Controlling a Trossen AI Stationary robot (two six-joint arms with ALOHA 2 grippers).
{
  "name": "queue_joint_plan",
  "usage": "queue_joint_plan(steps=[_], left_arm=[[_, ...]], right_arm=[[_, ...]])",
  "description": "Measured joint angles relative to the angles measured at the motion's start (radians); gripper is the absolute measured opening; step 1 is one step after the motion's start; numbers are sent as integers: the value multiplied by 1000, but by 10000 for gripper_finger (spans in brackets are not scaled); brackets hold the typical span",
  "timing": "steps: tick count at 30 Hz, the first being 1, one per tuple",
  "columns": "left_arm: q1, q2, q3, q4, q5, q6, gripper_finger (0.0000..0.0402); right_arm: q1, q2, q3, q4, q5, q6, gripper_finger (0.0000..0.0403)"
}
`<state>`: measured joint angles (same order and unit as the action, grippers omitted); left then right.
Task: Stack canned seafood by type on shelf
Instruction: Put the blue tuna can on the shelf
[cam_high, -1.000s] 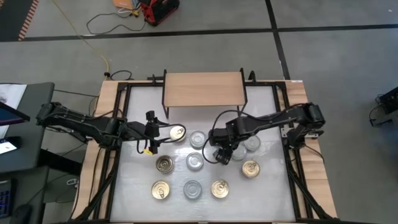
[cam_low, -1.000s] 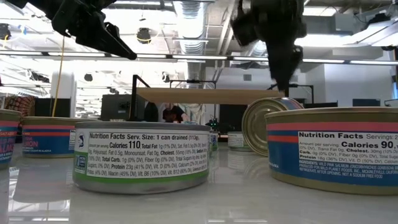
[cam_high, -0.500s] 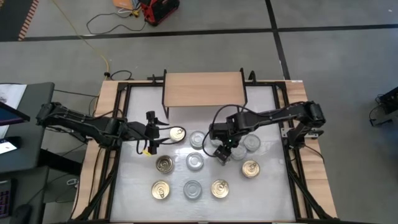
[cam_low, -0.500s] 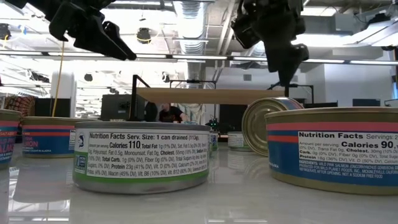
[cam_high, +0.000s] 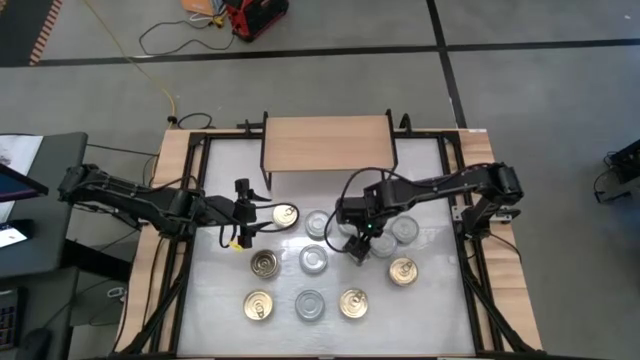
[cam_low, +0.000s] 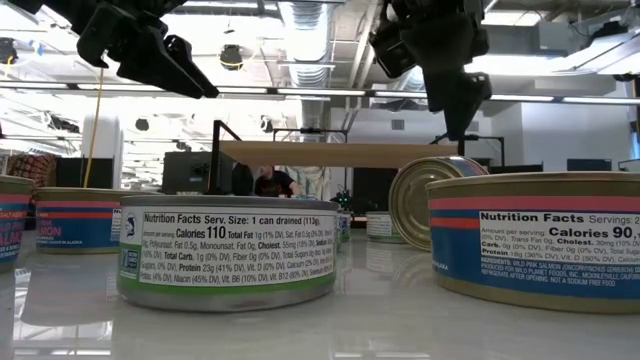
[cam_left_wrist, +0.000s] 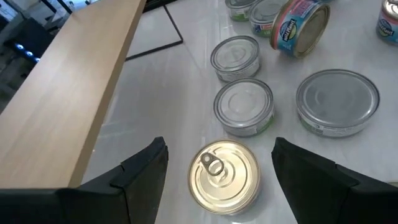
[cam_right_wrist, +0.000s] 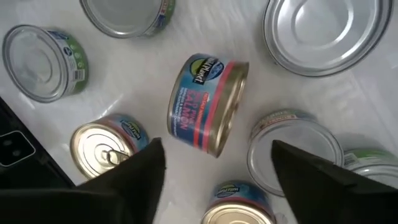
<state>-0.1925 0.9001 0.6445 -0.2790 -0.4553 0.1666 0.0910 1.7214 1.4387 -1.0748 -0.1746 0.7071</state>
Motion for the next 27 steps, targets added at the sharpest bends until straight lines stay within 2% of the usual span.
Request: queue_joint_plan(steps=[3,9,14,19,23,27], left_arm=[[0,0,0,-1,0,-3,277],[0,0,0,-2,4,-6,277],[0,0,0,-3,4,-6,277],[0,0,0,-1,4,-6,277],[0,0,0,0,-3,-2,277],[0,-14,0,-1,-38,-3,277]], right_arm=[[-2,0,0,-2,4,1,390],[-2,12,0,34,30,60,367],[58,48,9,39,51,96,382],[114,112,51,-36,119,98,395],[130,161,98,-109,176,113,396],[129,185,117,-95,203,135,396]])
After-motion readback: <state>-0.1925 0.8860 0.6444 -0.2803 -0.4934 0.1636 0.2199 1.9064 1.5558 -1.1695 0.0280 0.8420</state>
